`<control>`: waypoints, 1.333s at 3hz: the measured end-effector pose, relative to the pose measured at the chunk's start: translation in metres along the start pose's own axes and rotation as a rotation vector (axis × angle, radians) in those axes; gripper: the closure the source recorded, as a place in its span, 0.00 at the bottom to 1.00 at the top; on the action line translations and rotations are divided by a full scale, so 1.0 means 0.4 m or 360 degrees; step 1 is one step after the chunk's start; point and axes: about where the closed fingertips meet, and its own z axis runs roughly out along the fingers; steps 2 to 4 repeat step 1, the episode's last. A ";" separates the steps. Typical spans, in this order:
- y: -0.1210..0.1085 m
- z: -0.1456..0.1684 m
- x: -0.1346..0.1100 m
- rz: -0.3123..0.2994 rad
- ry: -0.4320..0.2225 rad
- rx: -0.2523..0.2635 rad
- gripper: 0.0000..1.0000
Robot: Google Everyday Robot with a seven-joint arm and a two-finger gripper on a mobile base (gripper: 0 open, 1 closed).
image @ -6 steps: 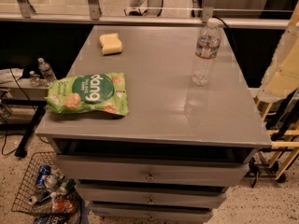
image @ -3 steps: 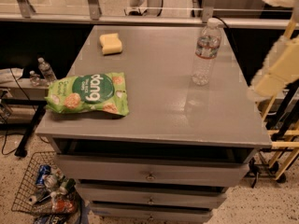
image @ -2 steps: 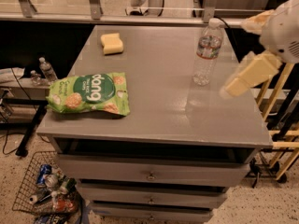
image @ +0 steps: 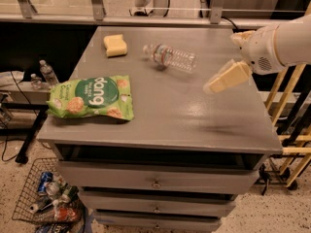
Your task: Knock water bottle over
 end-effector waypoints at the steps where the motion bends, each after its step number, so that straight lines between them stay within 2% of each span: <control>1: 0.000 0.000 0.000 0.0000 0.0000 0.0000 0.00; 4: 0.000 0.000 0.000 0.0000 0.0000 0.0000 0.00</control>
Offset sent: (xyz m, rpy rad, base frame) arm 0.0000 0.0000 0.0000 0.0000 0.0000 0.0000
